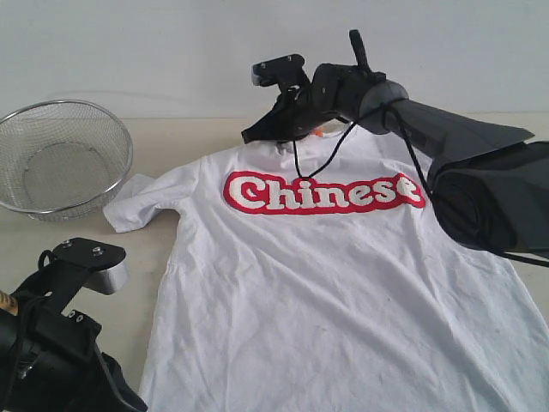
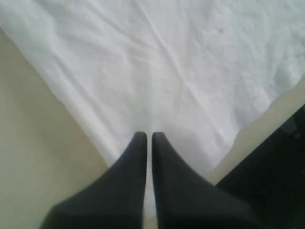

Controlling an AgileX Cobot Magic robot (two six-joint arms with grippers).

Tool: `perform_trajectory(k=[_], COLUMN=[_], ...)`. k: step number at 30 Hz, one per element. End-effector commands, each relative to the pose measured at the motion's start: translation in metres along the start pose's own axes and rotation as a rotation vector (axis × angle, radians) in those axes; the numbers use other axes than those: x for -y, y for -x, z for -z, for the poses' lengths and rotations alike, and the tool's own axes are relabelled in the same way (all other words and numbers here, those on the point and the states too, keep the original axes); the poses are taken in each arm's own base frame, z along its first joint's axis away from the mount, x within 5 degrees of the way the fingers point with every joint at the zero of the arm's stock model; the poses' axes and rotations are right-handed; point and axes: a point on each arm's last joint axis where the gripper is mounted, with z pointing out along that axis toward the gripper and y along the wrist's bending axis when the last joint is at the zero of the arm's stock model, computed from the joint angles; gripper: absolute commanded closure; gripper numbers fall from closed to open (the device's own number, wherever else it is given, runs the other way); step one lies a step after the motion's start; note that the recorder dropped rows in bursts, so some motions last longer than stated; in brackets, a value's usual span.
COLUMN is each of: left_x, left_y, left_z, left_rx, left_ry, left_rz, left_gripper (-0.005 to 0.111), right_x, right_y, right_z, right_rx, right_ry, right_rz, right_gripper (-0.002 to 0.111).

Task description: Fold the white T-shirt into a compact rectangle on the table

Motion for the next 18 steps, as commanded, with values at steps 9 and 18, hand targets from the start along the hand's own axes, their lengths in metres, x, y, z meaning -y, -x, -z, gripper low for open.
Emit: perform_trajectory(k=[9,18], left_x=[0.001,0.001], left_y=[0.001,0.001], left_z=[0.002,0.002], left_rx=[0.010,0.010], left_ry=[-0.003,-0.003], left_rz=[0.000,0.000], left_gripper=[0.102,0.102], right_x=[0.009,0.009], right_y=[0.032,0.047], right_z=[0.023,0.027], right_rx=[0.163,0.336], right_ry=[-0.043,-0.013], right_rz=[-0.076,-0.271], right_gripper=[0.108,0.108])
